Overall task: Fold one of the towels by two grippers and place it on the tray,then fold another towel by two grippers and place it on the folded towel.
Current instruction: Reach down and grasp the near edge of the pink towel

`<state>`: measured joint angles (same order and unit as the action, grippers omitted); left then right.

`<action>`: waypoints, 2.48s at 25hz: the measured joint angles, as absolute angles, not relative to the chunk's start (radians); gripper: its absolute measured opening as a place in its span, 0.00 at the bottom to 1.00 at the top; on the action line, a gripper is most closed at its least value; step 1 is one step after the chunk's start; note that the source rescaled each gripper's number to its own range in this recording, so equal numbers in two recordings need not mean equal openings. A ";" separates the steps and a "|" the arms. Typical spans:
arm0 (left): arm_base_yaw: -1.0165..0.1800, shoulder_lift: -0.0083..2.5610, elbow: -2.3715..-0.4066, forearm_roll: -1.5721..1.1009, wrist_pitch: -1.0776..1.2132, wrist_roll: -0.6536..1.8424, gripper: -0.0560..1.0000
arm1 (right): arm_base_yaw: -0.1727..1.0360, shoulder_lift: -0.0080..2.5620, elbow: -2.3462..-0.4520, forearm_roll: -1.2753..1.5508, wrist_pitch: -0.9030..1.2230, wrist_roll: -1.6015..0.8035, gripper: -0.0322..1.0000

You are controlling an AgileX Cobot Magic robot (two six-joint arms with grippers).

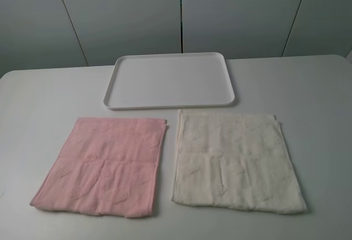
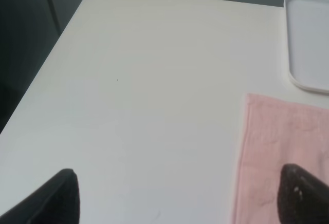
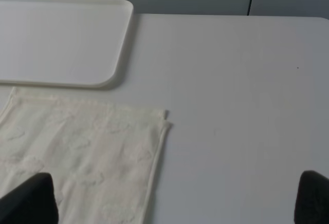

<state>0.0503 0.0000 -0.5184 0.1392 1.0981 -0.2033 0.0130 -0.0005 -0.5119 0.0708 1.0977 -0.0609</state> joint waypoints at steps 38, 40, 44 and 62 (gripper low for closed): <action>0.050 0.000 -0.518 0.139 1.098 -0.203 0.99 | 0.013 -0.001 -0.512 0.071 1.098 -0.061 1.00; 0.050 0.000 -0.518 0.137 1.098 -0.203 0.99 | 0.013 -0.001 -0.512 0.071 1.098 -0.061 1.00; 0.050 0.000 -0.518 0.127 1.096 -0.203 0.99 | 0.013 -0.001 -0.512 0.093 1.098 -0.061 1.00; 0.050 0.419 -0.692 0.012 0.953 0.112 0.99 | 0.013 0.315 -0.593 0.106 0.936 -0.279 1.00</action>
<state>0.0503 0.4186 -0.6920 0.0117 0.9528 0.1121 0.0130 0.3148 -0.5931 0.1065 0.9359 -0.2792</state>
